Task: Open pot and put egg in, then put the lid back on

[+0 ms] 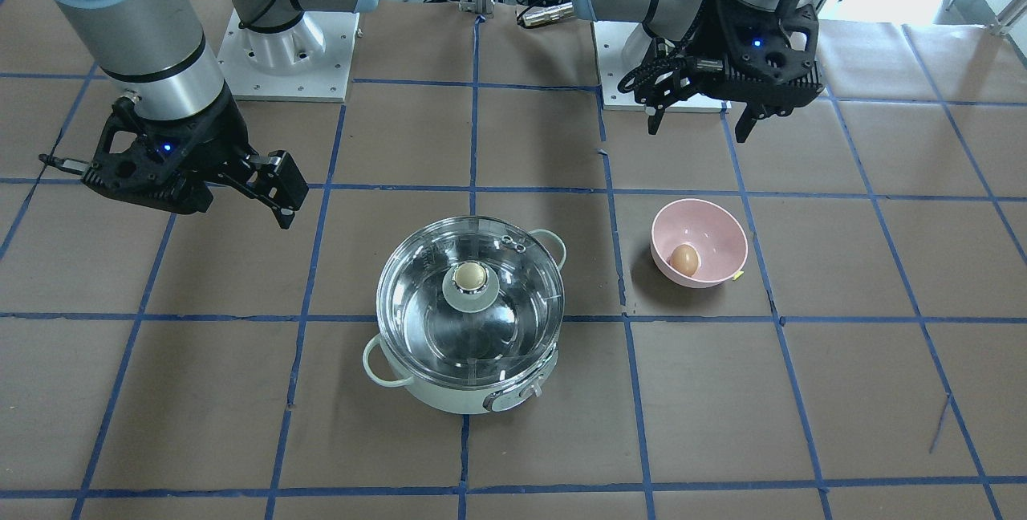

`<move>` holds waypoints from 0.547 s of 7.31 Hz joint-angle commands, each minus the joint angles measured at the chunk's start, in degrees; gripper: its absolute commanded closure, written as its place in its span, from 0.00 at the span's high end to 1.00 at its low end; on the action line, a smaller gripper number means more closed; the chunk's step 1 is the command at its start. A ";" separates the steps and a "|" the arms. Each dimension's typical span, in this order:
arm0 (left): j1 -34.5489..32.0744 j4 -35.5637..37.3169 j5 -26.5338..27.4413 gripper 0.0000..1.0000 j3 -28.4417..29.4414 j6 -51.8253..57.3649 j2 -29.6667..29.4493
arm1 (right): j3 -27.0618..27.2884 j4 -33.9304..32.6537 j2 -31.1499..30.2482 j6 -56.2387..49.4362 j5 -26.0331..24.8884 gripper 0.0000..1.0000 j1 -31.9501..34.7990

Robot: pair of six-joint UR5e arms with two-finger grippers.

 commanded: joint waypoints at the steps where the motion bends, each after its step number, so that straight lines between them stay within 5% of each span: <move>1: 0.12 0.09 -0.02 1.00 0.00 -1.03 0.00 | 0.07 0.07 0.00 -0.07 0.03 1.00 -0.05; 4: 0.20 0.00 -0.28 1.00 0.00 -2.36 0.00 | 0.16 0.33 0.18 -0.07 0.03 1.00 0.03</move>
